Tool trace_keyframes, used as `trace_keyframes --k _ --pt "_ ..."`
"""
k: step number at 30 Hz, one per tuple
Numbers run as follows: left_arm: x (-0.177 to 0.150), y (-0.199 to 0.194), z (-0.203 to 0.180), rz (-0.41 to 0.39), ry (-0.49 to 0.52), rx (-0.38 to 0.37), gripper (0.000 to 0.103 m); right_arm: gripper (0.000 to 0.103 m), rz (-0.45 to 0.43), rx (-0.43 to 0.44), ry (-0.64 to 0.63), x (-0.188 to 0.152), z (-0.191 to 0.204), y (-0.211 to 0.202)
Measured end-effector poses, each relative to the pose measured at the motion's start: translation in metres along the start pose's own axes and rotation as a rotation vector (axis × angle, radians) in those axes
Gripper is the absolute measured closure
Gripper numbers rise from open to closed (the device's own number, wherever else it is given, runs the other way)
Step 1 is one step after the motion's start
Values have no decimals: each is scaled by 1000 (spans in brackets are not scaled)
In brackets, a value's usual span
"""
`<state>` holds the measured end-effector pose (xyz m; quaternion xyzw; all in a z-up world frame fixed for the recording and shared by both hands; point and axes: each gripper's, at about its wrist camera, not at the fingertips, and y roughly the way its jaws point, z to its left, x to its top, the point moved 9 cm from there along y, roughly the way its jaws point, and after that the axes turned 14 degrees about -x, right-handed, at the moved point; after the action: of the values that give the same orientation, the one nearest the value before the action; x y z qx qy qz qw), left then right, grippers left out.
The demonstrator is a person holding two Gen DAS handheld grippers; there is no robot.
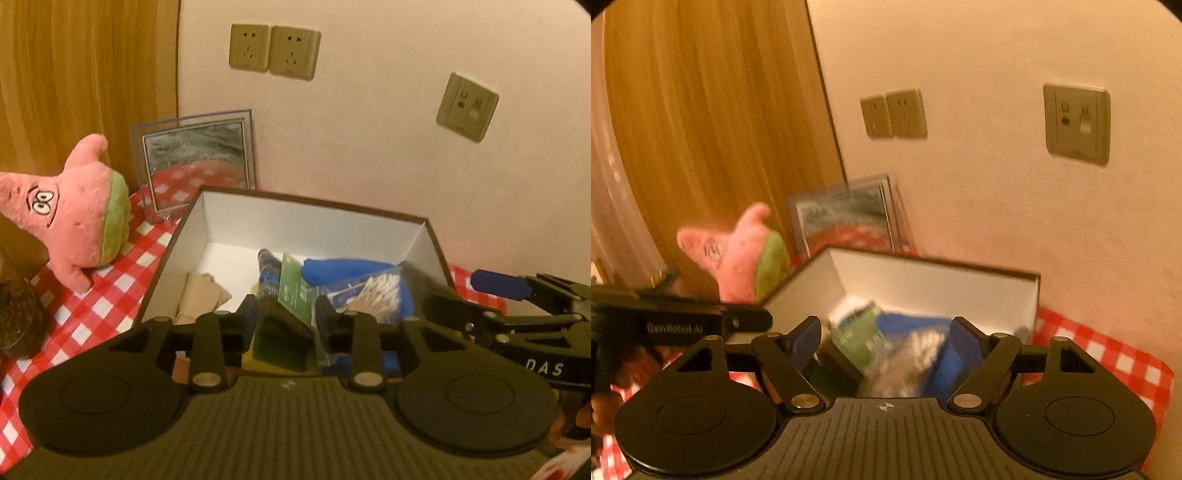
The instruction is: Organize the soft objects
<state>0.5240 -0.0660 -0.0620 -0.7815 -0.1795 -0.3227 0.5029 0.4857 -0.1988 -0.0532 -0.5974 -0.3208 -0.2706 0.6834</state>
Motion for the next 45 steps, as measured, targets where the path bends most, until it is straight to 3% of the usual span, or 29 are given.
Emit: trace_keyframes --k 4,12,16,20,24,28,33,45 --pt "-9 -1 -5 19 -8 20 69 26 33 -3 5 -8 -9 0" --pt "-36 -25 -26 29 29 123 45 26 59 13 8 -23 -22 -21" --pt "-51 -47 -38 16 35 166 40 26 62 24 1 -33 -28 -40" --pt "-70 -80 -50 -14 39 227 19 26 48 21 -6 -46 -32 -65" --pt "-98 -119 -60 -31 33 293 18 26 32 19 -20 -63 -32 -96" --pt "-131 -162 -68 -36 -26 309 18 26 1 16 -27 -82 -24 -142" --pt "-179 -219 -81 -28 -62 330 19 26 33 55 -14 -111 -7 -200" --pt "-303 -333 -117 24 -105 298 19 26 156 18 -29 -220 31 -324"
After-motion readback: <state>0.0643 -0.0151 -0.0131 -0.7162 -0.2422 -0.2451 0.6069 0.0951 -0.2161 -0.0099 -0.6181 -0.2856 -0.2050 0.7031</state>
